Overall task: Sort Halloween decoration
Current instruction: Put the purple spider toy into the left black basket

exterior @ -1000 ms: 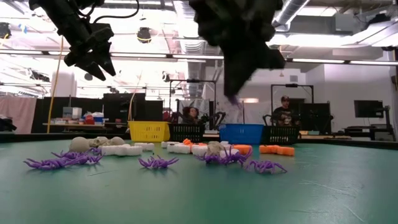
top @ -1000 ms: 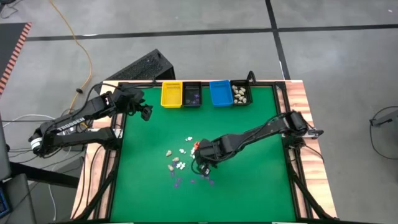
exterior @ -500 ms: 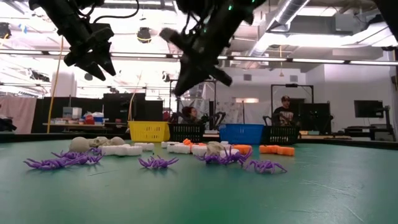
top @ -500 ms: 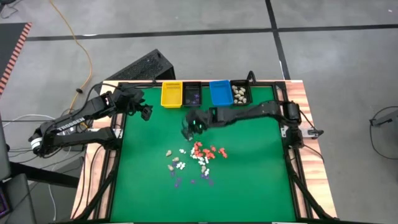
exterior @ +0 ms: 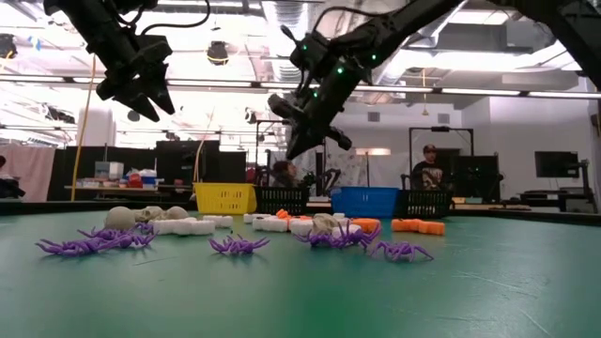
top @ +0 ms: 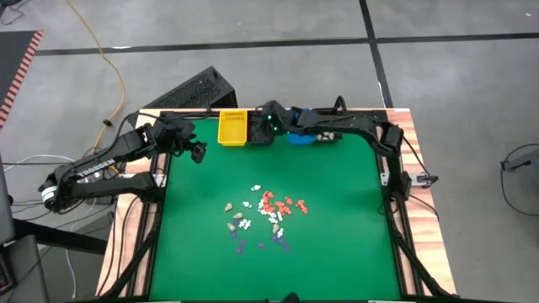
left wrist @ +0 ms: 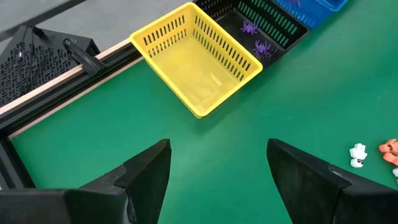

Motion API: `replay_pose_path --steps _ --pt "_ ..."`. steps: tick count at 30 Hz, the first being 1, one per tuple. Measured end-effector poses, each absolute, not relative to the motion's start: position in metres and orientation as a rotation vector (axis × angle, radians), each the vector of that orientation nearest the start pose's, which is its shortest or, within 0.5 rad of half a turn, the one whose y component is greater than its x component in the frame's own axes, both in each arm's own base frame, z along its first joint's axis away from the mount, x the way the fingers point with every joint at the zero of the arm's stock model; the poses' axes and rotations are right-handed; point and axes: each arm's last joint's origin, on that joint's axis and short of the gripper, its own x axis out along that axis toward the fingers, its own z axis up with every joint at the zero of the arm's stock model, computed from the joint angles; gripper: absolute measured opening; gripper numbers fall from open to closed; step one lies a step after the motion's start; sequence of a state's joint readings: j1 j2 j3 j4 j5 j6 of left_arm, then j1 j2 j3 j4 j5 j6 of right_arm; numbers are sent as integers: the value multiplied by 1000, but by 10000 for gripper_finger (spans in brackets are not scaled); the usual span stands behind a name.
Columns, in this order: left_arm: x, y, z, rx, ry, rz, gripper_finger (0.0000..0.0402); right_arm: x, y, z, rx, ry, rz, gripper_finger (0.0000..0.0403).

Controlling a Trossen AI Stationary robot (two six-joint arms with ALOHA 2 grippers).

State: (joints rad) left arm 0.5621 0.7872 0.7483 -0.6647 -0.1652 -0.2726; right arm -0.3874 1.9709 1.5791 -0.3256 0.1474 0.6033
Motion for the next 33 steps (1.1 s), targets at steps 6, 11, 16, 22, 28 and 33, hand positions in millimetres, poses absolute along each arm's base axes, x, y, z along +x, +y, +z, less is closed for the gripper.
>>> replay_pose_path --steps 6,11,16,22,28,33 --pt "128 86 279 -392 608 791 256 406 -187 243 659 536 -726 103" --pt "128 86 279 -392 607 790 256 405 -189 243 647 541 -720 160" --pt "127 86 278 -390 618 790 256 407 -166 253 631 619 -505 174" --pt "127 86 277 -389 629 789 256 410 -71 250 600 918 -281 162" --pt "127 86 277 -388 629 789 256 403 54 244 531 1093 -127 157" --pt "127 86 277 -386 630 788 256 389 125 243 475 1079 -128 161"
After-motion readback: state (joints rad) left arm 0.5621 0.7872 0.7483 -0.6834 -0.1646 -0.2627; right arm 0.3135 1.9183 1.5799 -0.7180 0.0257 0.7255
